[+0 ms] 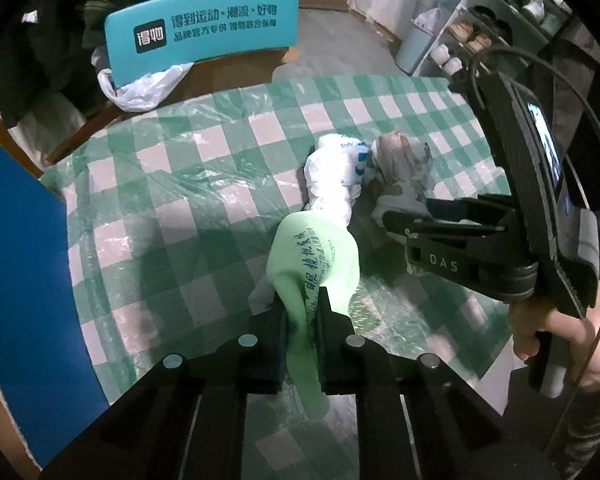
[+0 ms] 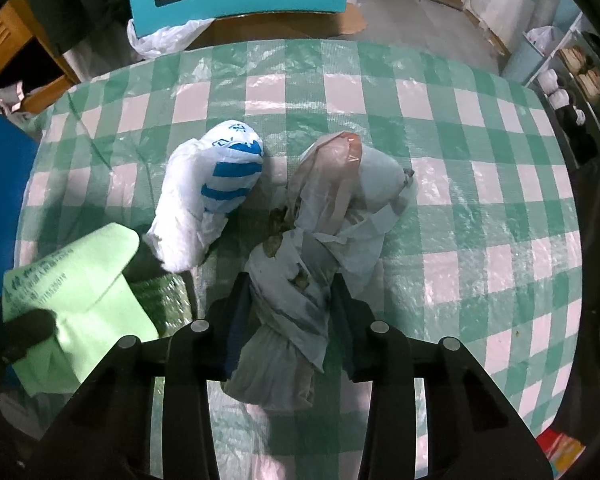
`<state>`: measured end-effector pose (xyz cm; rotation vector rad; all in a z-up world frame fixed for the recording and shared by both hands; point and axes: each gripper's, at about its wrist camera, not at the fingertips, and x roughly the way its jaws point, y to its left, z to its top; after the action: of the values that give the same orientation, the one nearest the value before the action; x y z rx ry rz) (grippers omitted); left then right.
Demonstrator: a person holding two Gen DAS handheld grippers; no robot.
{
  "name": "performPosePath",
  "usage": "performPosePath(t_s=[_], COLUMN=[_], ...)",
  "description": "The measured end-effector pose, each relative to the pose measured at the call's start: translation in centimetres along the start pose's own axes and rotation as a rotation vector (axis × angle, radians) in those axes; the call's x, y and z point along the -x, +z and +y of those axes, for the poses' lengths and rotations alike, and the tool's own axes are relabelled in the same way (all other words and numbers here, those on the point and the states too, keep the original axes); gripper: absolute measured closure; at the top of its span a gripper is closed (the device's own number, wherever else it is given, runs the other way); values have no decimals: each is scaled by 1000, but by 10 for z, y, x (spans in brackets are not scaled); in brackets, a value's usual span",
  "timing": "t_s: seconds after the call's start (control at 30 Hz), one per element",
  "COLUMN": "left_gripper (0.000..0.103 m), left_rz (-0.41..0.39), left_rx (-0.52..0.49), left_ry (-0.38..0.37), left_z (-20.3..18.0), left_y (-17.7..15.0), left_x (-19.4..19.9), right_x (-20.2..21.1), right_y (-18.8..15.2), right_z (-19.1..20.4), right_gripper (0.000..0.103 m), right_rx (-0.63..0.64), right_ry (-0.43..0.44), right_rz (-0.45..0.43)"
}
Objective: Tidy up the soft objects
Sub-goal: 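Grasp the light green bag with the left tool while the right tool grasps the plastic bag, then lift the green bag with the left tool while the right tool holds the plastic bag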
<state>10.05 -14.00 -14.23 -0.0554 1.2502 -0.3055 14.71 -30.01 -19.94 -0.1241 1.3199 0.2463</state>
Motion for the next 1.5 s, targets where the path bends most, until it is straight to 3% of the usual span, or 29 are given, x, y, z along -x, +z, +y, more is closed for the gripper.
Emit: performPosePath(t_s=[0.37, 0.7, 1.13, 1.5], left_gripper=[91, 91, 91, 92], left_rz=[59, 63, 41, -23], left_rx=[95, 121, 132, 93], left_ry=[-42, -38, -26, 43], left_z=[29, 37, 48, 51], left_y=[-6, -14, -16, -20], left_x=[-14, -15, 5, 29], right_x=[24, 22, -6, 5], right_y=[-12, -25, -28, -37], right_z=[13, 54, 71, 74], right_gripper=[66, 66, 66, 68], right_rx=[30, 107, 153, 155], right_ry=[36, 96, 48, 27], right_rz=[-17, 0, 45, 22])
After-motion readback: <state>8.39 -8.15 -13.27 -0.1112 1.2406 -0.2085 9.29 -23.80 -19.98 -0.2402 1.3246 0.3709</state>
